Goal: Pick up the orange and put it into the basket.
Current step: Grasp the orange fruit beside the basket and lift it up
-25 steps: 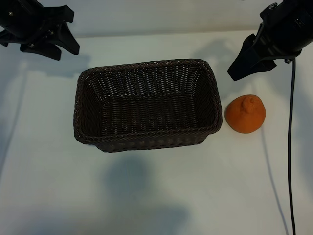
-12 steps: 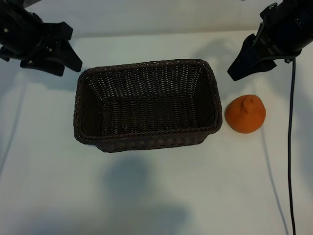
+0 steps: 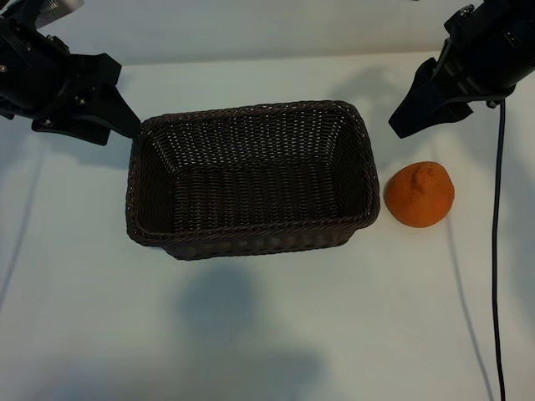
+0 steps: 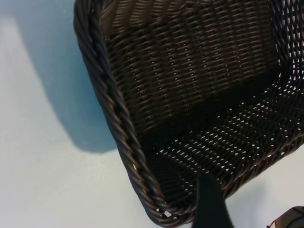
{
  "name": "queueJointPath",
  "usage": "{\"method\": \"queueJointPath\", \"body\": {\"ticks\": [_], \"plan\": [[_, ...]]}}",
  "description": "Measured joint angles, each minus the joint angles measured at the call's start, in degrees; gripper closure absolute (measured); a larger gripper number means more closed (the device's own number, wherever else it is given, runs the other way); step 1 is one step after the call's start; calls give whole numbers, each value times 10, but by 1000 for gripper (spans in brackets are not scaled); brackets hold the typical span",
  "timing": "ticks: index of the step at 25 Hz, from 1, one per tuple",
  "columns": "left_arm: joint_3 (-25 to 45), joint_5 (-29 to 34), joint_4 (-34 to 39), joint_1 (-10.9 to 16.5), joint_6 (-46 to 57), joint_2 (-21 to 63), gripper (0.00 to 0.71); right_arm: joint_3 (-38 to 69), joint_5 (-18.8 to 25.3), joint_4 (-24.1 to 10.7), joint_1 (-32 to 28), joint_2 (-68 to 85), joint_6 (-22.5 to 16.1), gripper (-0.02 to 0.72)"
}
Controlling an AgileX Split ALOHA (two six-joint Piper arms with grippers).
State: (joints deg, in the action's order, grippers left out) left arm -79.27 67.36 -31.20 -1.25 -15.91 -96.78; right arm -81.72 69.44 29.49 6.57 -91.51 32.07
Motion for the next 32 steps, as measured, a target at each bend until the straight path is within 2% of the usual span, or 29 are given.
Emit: {"method": "queueJointPath", "body": {"ticks": [15, 27, 32], "plan": [[0, 0, -3, 0, 0, 0, 222, 0, 2, -4, 0, 0, 0, 258], [0, 0, -3, 0, 0, 0, 275, 0, 2, -121, 0, 0, -10, 258], [0, 0, -3, 0, 0, 0, 282, 0, -10, -135, 0, -2, -28, 258]]}}
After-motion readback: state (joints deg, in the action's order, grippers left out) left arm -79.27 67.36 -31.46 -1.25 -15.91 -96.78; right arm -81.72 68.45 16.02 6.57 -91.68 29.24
